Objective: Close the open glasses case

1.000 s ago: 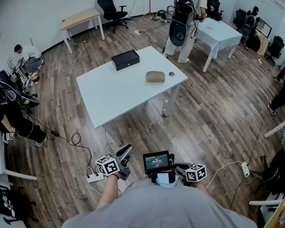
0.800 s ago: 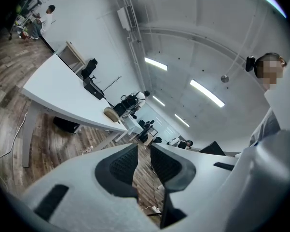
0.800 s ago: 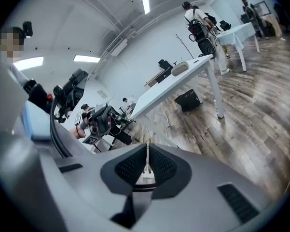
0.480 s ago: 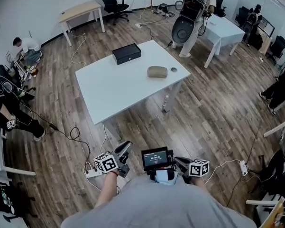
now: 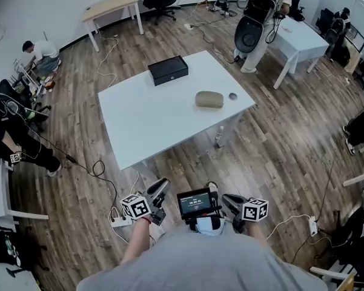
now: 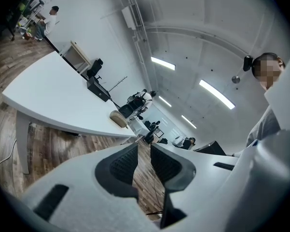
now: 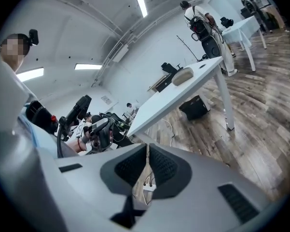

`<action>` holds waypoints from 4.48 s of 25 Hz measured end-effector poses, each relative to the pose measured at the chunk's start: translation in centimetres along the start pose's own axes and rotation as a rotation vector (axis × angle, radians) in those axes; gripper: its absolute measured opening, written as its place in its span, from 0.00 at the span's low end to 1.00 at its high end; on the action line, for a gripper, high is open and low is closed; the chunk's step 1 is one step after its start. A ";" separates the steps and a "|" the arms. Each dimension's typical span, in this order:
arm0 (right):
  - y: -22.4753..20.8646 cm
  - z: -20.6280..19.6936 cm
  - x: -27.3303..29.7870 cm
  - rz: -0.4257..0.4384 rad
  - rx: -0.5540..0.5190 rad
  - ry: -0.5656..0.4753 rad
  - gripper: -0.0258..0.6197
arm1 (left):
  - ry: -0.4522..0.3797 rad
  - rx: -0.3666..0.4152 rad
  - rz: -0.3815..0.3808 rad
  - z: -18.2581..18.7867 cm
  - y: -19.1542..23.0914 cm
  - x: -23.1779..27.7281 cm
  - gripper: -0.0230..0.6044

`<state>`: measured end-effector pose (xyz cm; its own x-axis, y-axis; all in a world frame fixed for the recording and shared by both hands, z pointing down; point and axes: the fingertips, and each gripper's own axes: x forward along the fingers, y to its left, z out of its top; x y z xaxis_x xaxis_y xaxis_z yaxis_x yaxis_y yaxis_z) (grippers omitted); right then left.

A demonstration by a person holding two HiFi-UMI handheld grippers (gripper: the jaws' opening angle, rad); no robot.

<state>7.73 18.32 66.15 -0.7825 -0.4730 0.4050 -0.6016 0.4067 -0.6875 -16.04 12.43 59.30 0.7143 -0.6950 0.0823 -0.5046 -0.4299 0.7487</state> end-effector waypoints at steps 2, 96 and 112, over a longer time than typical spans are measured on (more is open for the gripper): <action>-1.0 2.6 0.8 0.012 -0.005 -0.008 0.09 | 0.001 0.000 0.004 1.2 0.4 2.0 0.15; -21.7 39.7 23.7 -0.324 -1.184 0.482 0.09 | 0.889 1.226 0.099 13.3 18.7 43.7 0.11; -18.1 34.9 19.5 -0.372 -1.295 0.380 0.10 | 0.787 1.298 0.137 9.9 14.5 38.7 0.11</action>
<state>8.96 -25.53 65.43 -0.4158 -0.5578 0.7183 -0.3367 0.8281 0.4481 -0.50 -26.44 66.80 0.4852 -0.4769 0.7329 -0.3505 -0.8740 -0.3366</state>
